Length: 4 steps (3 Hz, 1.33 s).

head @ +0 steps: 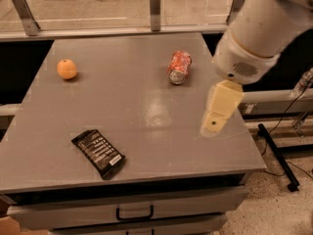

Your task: Move rxbar chocolate near coke can

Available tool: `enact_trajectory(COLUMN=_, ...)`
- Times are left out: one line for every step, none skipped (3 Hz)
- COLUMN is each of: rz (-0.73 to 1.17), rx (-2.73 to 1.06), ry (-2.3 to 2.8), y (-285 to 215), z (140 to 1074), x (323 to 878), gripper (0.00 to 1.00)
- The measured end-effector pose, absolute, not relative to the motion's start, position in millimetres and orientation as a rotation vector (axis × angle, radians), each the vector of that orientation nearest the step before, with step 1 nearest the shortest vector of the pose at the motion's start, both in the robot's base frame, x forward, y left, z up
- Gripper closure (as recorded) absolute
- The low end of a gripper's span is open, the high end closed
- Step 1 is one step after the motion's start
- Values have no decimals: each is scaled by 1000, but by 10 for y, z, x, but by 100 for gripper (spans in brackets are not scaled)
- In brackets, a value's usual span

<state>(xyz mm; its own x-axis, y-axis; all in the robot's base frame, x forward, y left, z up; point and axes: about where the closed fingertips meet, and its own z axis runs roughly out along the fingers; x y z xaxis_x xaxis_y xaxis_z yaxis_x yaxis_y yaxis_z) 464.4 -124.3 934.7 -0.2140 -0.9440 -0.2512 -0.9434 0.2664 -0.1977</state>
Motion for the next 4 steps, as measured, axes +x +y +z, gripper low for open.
enact_trajectory(rz=58, rx=-1744, ry=2218, y=-614, z=9120, x=4792, gripper=0)
enact_trajectory(rz=113, rx=-1742, ry=2268, y=-161, z=8865, x=4811, gripper=0)
enact_trajectory(rz=170, rx=-1720, ry=2324, y=167, z=8712, x=4719, gripper=0)
enact_trajectory(rz=227, rx=-1697, ry=2353, y=463, z=8635, x=4560, gripper=0)
